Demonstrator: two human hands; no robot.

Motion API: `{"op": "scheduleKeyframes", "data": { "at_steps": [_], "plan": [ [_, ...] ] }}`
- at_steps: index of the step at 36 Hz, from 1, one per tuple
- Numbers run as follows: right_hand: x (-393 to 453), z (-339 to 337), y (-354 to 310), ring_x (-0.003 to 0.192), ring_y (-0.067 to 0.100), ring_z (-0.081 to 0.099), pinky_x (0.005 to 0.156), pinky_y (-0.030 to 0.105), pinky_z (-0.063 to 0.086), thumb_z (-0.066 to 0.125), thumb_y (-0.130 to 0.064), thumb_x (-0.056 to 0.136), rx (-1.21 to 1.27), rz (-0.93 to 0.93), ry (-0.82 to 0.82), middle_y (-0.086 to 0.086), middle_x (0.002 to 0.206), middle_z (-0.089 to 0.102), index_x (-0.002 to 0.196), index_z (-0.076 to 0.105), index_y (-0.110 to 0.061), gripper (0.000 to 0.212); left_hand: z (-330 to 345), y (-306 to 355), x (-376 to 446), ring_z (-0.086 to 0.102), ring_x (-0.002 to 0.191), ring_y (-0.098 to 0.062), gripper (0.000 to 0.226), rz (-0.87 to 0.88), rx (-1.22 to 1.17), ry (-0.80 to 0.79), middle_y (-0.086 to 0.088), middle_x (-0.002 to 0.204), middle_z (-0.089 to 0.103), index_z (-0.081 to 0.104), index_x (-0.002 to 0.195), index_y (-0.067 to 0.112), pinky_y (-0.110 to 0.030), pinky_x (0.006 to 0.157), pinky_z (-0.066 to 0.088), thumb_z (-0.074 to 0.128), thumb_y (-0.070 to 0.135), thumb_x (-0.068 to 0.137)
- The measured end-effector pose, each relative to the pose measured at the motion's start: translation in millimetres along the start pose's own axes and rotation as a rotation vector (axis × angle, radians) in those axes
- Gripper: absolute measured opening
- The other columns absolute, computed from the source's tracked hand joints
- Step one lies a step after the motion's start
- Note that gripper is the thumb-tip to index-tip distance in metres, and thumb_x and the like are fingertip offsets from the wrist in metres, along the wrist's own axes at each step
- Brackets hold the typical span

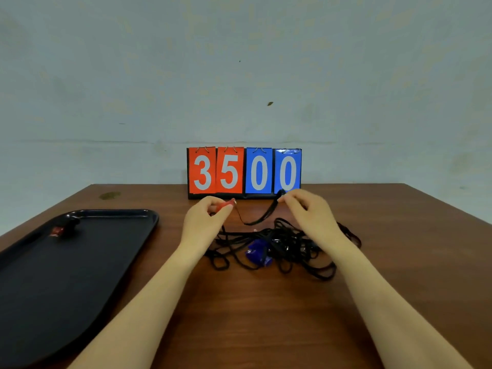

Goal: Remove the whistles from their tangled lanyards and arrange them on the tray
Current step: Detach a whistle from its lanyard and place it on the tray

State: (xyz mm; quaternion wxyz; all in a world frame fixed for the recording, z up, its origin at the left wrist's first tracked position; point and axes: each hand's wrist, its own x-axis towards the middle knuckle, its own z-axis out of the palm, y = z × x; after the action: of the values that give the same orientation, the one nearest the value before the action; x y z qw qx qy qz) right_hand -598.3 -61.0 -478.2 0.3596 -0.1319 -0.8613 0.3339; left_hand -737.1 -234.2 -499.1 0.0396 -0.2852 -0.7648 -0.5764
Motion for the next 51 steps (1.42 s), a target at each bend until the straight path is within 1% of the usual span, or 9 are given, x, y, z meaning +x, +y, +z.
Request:
{"op": "scheduleKeyframes", "data": {
  "at_steps": [5,10,15,22,28,31,38,44,51],
  "plan": [
    [1,0,2,0.062,0.007,0.055,0.058,0.017,0.043,0.049,-0.031,0.098,-0.056,-0.046,0.111,-0.008,0.076,0.065,0.100,0.068,-0.029,0.019,-10,21,-4,0.062,0.077,0.005,0.010,0.101,-0.372,0.169,0.012,0.085,0.068,0.059,0.105,0.032,-0.017,0.076,0.045,0.056,0.032,0.095],
    [10,-13,2,0.046,0.008,0.027,0.042,0.016,0.024,0.047,-0.023,0.099,0.600,0.229,0.274,-0.009,0.053,0.038,0.097,0.069,-0.019,0.022,-13,14,5,0.063,0.079,-0.009,0.019,-0.052,-0.506,0.207,0.008,0.073,0.065,0.061,0.096,0.023,-0.033,0.093,0.045,0.051,0.039,0.097],
    [15,-30,1,0.040,0.005,0.019,0.037,0.019,0.015,0.043,-0.024,0.101,1.379,0.260,0.206,-0.008,0.049,0.029,0.094,0.061,-0.014,0.022,-5,5,7,0.064,0.084,-0.014,0.023,-0.072,-0.177,0.035,0.001,0.088,0.067,0.056,0.113,0.016,-0.026,0.074,0.052,0.055,0.032,0.096],
    [15,-22,4,0.041,0.007,0.020,0.038,0.020,0.015,0.047,-0.020,0.098,0.791,0.251,0.118,-0.006,0.051,0.032,0.090,0.070,-0.014,0.025,10,5,-3,0.062,0.095,-0.011,0.016,-0.039,-0.071,-0.101,0.005,0.100,0.066,0.060,0.098,0.021,-0.028,0.082,0.051,0.053,0.035,0.095],
    [-2,-4,-14,0.050,-0.008,0.048,0.049,0.005,0.035,0.046,-0.020,0.100,0.217,0.052,-0.147,-0.023,0.051,0.054,0.087,0.072,-0.014,0.029,18,18,-11,0.068,0.081,-0.019,0.008,-0.239,-0.513,-0.203,-0.009,0.089,0.070,0.056,0.099,0.009,-0.027,0.076,0.057,0.048,0.012,0.099],
    [-5,-2,-16,0.068,-0.008,0.058,0.062,0.007,0.041,0.047,-0.021,0.100,0.180,0.026,-0.186,-0.019,0.072,0.066,0.088,0.073,-0.017,0.028,19,19,-13,0.061,0.070,-0.018,0.012,-0.303,-0.605,-0.200,-0.008,0.076,0.062,0.053,0.106,0.009,-0.026,0.067,0.054,0.045,0.004,0.098],
    [-8,2,-15,0.048,0.007,0.035,0.050,0.014,0.031,0.047,-0.021,0.100,0.268,-0.033,-0.314,-0.010,0.050,0.042,0.085,0.071,-0.013,0.030,17,13,-14,0.051,0.062,-0.010,0.029,-0.231,-0.526,-0.356,0.002,0.064,0.052,0.059,0.121,0.015,-0.026,0.066,0.045,0.060,0.024,0.094],
    [-5,3,-12,0.045,0.009,0.031,0.045,0.016,0.028,0.046,-0.016,0.100,0.461,0.017,-0.293,-0.003,0.051,0.037,0.076,0.066,-0.006,0.033,15,17,-23,0.046,0.057,-0.013,0.035,-0.079,-0.400,-0.520,0.001,0.055,0.044,0.061,0.063,0.019,-0.023,0.071,0.044,0.056,0.031,0.095],
    [-1,6,-7,0.041,0.007,0.029,0.041,0.015,0.025,0.045,-0.018,0.100,0.573,0.027,-0.317,-0.003,0.049,0.038,0.071,0.062,-0.007,0.036,18,13,-19,0.046,0.054,-0.009,0.026,-0.110,-0.449,-0.453,0.005,0.057,0.048,0.065,0.117,0.016,-0.020,0.059,0.043,0.053,0.029,0.098]
  ]
}}
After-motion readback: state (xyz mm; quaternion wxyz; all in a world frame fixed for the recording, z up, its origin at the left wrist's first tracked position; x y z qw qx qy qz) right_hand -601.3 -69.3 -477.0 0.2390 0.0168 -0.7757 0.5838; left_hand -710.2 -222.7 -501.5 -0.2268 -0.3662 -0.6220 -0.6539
